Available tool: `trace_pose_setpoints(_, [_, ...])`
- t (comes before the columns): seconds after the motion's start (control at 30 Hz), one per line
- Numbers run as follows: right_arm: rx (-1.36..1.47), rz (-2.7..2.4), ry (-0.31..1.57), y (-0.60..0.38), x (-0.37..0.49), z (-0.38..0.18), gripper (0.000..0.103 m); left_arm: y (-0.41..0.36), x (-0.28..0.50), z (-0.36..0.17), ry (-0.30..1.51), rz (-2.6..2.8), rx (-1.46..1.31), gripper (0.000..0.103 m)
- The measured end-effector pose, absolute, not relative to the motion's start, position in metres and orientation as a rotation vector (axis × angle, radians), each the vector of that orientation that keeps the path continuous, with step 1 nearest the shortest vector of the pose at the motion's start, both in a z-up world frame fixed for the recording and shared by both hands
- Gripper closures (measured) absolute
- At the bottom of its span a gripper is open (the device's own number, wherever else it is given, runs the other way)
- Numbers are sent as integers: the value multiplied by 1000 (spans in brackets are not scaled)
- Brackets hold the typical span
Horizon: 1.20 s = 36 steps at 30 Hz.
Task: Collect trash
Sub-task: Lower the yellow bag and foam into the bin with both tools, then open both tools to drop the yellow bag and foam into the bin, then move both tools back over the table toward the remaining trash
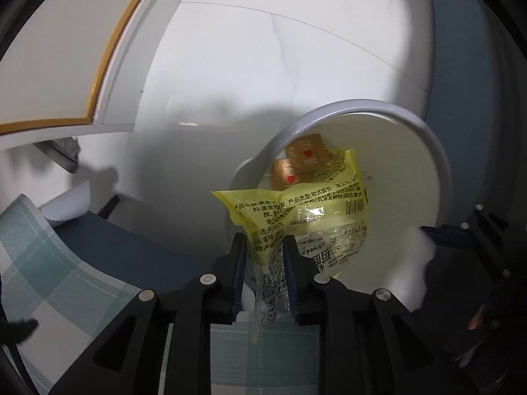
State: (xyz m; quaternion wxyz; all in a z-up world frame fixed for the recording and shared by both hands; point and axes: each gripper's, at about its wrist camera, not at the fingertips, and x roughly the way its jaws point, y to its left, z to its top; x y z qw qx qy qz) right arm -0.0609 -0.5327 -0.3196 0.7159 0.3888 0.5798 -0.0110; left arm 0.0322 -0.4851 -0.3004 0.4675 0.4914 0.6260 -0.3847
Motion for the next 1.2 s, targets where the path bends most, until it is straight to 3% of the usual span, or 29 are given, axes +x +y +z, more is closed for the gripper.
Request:
trace_pose_setpoints(0.1, [855, -28, 1298, -532, -61, -322, 8, -484, 33, -303, 1548, -941, 1197, 81])
trace_pose_setpoints(0.27, [857, -35, 1283, -533, -61, -320, 3, -483, 35, -302, 1528, -933, 1187, 50])
trace_pose_setpoints(0.43, [855, -39, 1279, -535, -62, -320, 3, -484, 38, -297, 1491, -912, 1194, 38])
trace_pose_setpoints(0.87, [806, -118, 1207, -550, -65, -292, 3, -487, 50, -227, 1252, -897, 1174, 38])
trace_pose_setpoints(1.2, [695, -219, 951, -578, -78, -183, 3, -458, 80, -105, 1014, -805, 919, 36])
